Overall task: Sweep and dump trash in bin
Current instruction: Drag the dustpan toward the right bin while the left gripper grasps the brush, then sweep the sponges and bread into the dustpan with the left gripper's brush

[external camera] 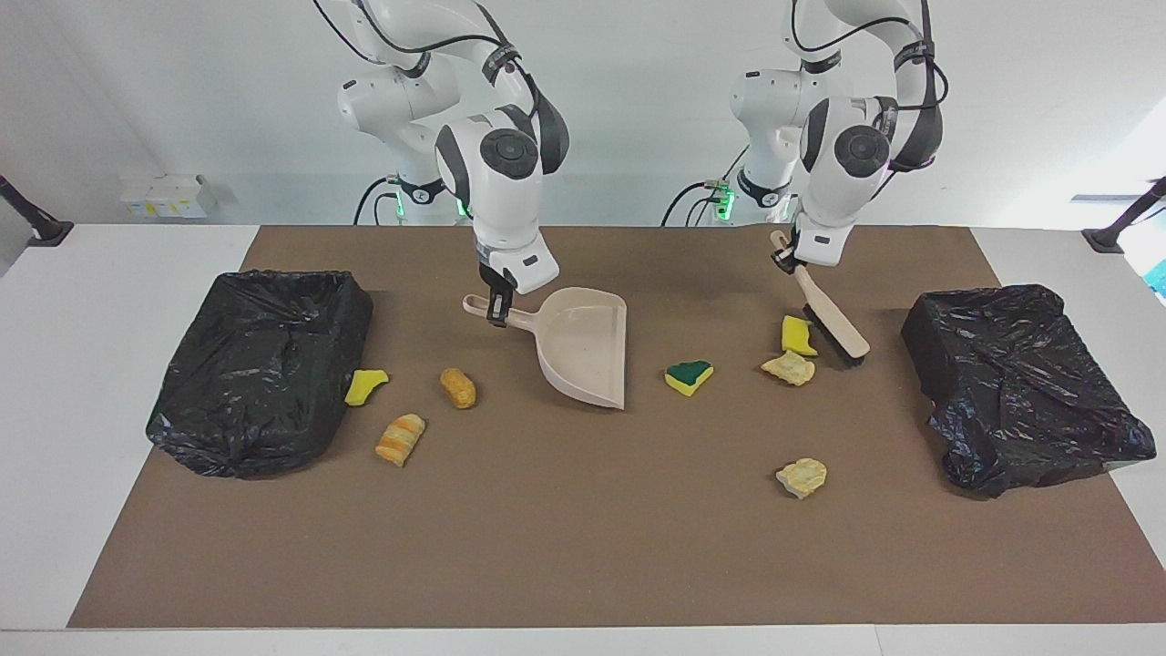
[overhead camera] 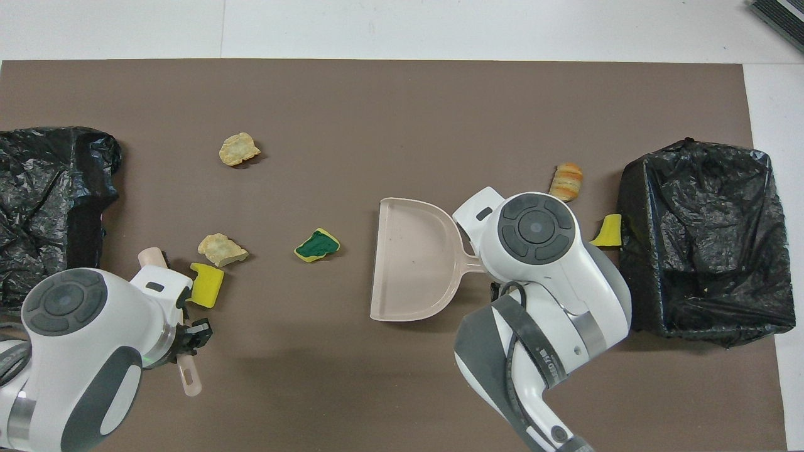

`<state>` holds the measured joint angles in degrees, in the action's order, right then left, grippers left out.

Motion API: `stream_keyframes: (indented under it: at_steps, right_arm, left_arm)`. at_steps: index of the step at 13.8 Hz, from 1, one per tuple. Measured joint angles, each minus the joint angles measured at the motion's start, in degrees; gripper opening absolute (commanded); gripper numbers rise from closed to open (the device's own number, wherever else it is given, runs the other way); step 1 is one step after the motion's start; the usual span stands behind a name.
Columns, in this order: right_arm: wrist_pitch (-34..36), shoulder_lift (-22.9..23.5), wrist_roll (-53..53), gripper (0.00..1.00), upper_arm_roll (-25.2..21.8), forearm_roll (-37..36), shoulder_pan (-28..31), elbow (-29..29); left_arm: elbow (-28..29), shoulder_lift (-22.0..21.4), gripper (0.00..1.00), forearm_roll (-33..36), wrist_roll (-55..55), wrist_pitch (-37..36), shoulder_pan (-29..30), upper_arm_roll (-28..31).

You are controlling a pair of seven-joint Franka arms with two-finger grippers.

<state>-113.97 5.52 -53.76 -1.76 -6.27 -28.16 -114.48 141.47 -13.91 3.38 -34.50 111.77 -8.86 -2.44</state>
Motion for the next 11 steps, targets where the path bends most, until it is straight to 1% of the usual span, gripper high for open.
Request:
stream_keyframes:
  at_steps: [6, 9, 11]
  right_arm:
    - [-1.43, -0.49, -1.90, 0.00, -0.12, -0.13, 0.03, -1.93]
    - [-4.13, -0.48, -1.96, 0.00, -0.12, -0.16, 0.03, -4.21]
    - [-4.34, -0.49, -1.96, 0.00, -0.12, -0.17, 0.03, -4.58]
  left_arm:
    - [-0.32, 4.37, 0.00, 0.07, 2.43, 6.76, 0.10, -1.35]
    - [-2.43, 6.98, 0.00, 0.37, 6.93, 7.04, -0.94, -1.63]
    - [-3.30, 7.74, 0.00, 0.41, 9.80, 7.03, -2.72, -1.67]
